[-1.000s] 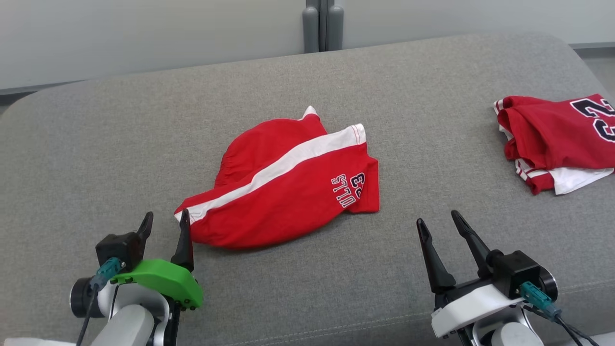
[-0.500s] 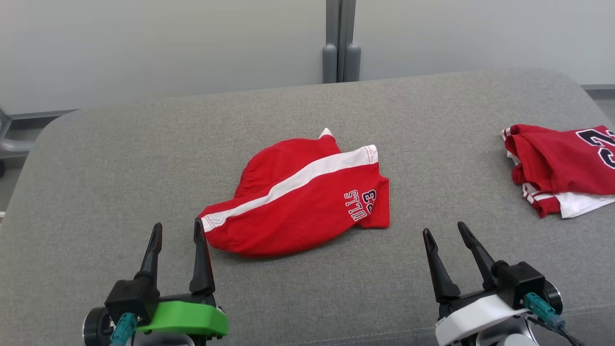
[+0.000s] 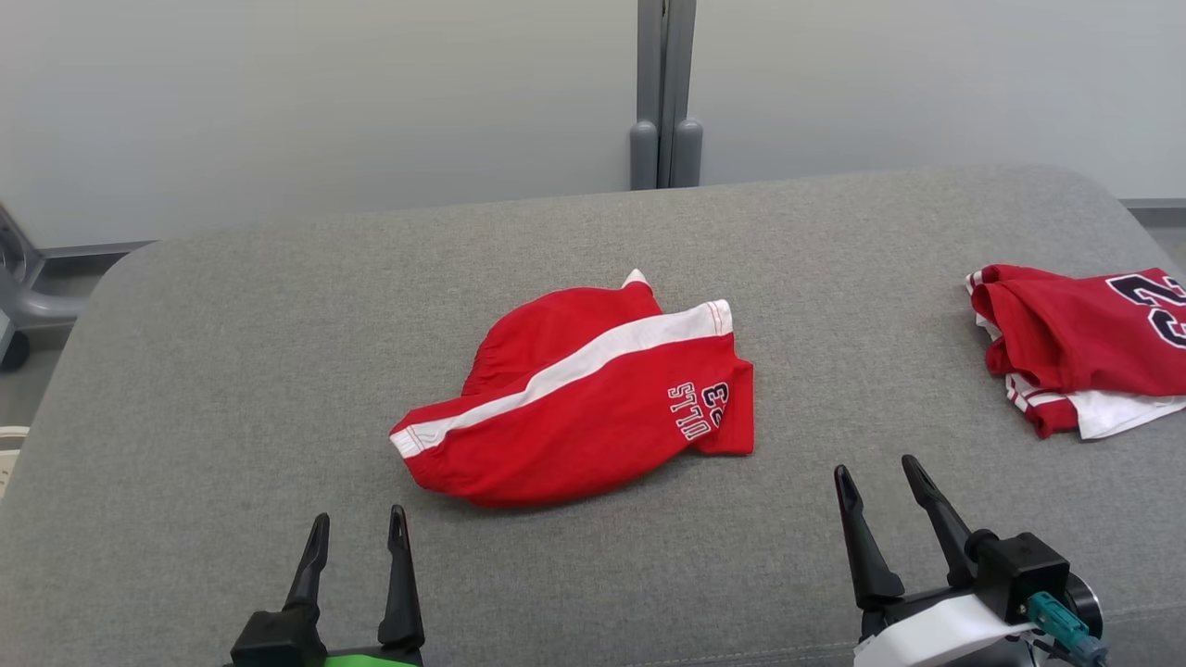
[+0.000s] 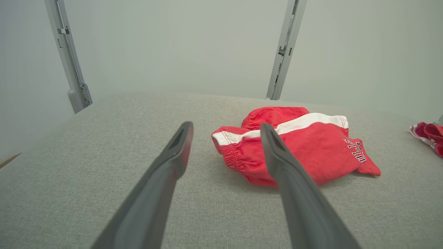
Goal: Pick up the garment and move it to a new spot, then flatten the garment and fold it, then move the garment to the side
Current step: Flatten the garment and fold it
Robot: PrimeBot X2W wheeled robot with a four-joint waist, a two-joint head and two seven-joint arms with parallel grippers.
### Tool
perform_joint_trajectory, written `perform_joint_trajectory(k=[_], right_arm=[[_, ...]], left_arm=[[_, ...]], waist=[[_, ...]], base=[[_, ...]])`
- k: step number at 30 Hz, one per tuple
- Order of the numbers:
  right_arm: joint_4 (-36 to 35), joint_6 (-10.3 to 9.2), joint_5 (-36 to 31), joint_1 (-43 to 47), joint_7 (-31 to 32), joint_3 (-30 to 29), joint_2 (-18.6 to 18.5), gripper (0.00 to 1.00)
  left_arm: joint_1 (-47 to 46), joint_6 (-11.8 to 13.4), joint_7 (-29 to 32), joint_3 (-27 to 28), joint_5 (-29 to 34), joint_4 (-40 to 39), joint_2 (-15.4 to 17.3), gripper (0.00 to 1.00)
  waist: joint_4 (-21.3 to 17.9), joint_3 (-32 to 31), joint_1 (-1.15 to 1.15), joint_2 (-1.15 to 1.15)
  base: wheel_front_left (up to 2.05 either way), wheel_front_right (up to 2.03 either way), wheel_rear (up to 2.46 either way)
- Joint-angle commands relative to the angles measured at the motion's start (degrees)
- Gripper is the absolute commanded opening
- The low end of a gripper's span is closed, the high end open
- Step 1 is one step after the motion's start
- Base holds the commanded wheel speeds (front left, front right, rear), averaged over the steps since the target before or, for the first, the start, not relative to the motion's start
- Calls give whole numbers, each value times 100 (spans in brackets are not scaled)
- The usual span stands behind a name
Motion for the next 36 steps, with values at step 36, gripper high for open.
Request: perform_joint_trajectory(k=[36], right_arm=[[106,-7,-77,-241,-19,277,-118,100]], left_arm=[[-2200,135,1032,-141,-1643,2251,-78,100]], waist=[[-139,681,0,0]], base=[[0,0,0]])
